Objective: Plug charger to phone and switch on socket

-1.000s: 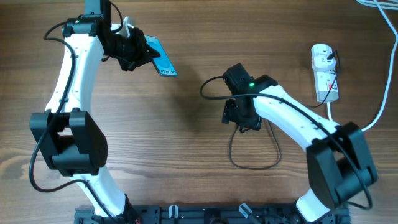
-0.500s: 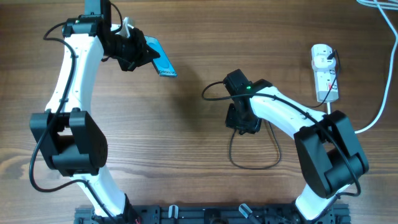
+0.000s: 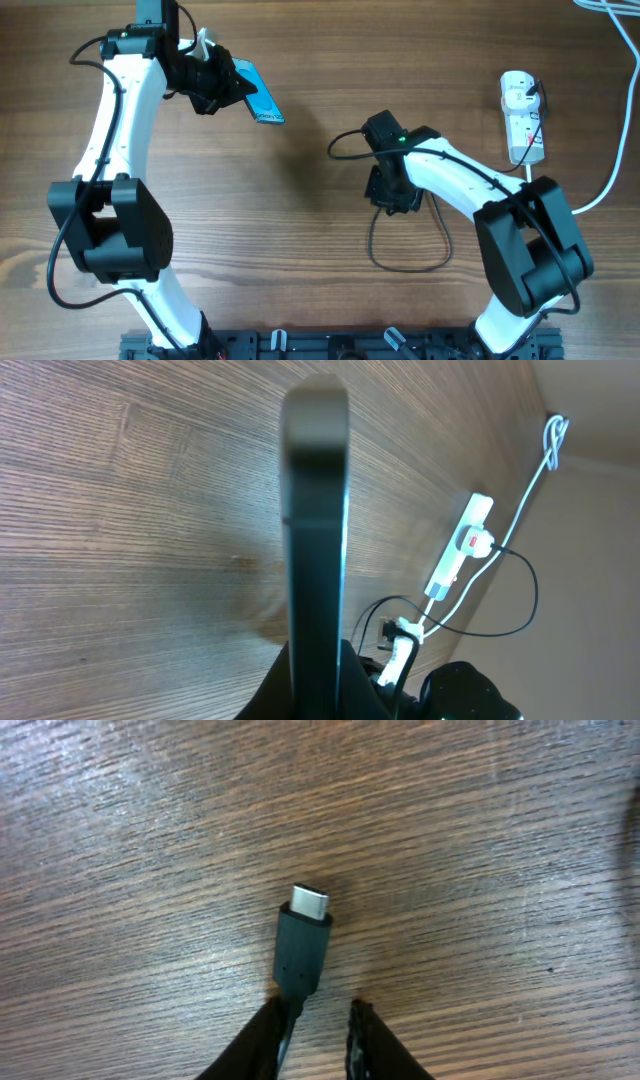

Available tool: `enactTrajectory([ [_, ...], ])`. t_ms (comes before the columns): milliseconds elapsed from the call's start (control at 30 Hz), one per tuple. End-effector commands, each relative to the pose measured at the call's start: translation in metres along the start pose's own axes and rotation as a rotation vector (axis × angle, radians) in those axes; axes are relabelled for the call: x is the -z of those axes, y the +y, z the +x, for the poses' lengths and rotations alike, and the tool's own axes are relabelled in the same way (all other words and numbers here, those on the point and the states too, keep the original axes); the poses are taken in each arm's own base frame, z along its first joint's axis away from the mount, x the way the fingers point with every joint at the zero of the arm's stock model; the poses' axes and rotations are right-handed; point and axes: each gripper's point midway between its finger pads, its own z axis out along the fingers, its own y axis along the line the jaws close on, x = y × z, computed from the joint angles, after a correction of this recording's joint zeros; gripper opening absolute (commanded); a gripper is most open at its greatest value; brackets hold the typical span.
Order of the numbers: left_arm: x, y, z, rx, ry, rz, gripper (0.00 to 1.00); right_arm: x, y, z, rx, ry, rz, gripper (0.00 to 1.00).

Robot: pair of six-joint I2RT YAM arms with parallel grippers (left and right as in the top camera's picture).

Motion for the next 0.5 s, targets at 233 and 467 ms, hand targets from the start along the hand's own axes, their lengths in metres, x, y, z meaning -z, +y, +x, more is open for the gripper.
enactTrajectory([
  [233,0.0050,-0.0082,0.0031,-0.041,-0.006,0.015,0.04,-0.0220,-0.0011,-0.0025,0.016,0.024,0.005,0.18],
  [467,0.0050,-0.0082,0.0031,-0.041,-0.006,0.015,0.04,-0.0219,0.0003,-0.0028,0.024,0.024,-0.002,0.16],
])
